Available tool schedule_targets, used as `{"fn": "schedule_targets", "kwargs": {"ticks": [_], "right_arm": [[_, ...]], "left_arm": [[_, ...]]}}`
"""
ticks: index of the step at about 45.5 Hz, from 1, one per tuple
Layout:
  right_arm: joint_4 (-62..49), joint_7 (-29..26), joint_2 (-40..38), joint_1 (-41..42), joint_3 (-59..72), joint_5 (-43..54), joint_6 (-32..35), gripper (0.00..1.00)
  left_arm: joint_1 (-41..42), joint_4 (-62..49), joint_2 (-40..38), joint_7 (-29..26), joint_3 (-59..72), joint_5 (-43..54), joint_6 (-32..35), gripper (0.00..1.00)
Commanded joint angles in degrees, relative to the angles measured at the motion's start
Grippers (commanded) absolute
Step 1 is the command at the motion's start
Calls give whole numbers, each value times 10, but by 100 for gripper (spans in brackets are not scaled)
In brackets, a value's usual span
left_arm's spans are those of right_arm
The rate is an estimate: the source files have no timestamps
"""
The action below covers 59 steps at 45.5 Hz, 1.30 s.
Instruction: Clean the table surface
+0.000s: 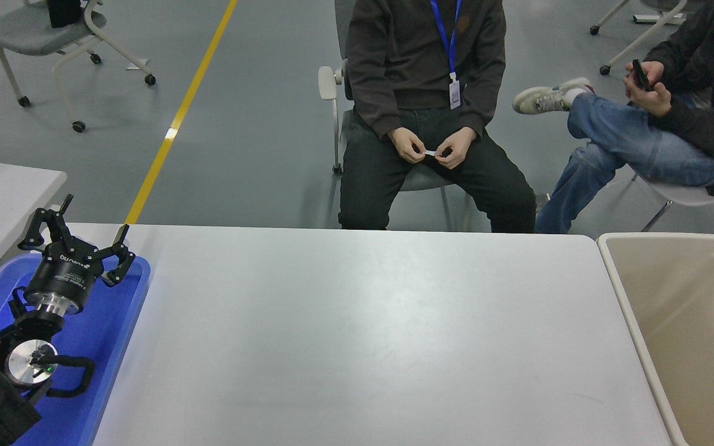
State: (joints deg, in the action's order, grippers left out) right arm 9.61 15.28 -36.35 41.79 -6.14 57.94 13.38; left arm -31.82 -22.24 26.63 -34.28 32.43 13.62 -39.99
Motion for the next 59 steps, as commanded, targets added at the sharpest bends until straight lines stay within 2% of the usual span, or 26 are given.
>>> {"fn": "schedule_targets", "kwargs": {"ticks": [1,14,33,34,35,38,39,42,59], "right_arm": [[-66,3,73,-21,64,-26,-91,0],[-109,-3,109,-32,161,-139,-134,0],[-126,-5,123,-41,173,-157,-139,0],[-126,-5,123,-41,173,-157,-139,4],[-126,-5,123,-42,175,-157,-139,15],[-127,-4,124,-42,175,-157,-147,80],[-127,-4,124,-43,175,-157,-152,90],[-126,-4,124,-47,176,-157,-165,99],[-127,-4,124,-51,171,-167,-170,99]], "left_arm": [[0,0,0,0,0,0,0,100],[0,0,0,-1,0,0,0,100],[0,0,0,0,0,0,0,100],[0,0,0,0,0,0,0,100],[0,0,0,-1,0,0,0,100],[0,0,0,0,0,0,0,100],[0,0,0,0,0,0,0,100],[0,0,0,0,0,0,0,100],[0,0,0,0,0,0,0,100]]}}
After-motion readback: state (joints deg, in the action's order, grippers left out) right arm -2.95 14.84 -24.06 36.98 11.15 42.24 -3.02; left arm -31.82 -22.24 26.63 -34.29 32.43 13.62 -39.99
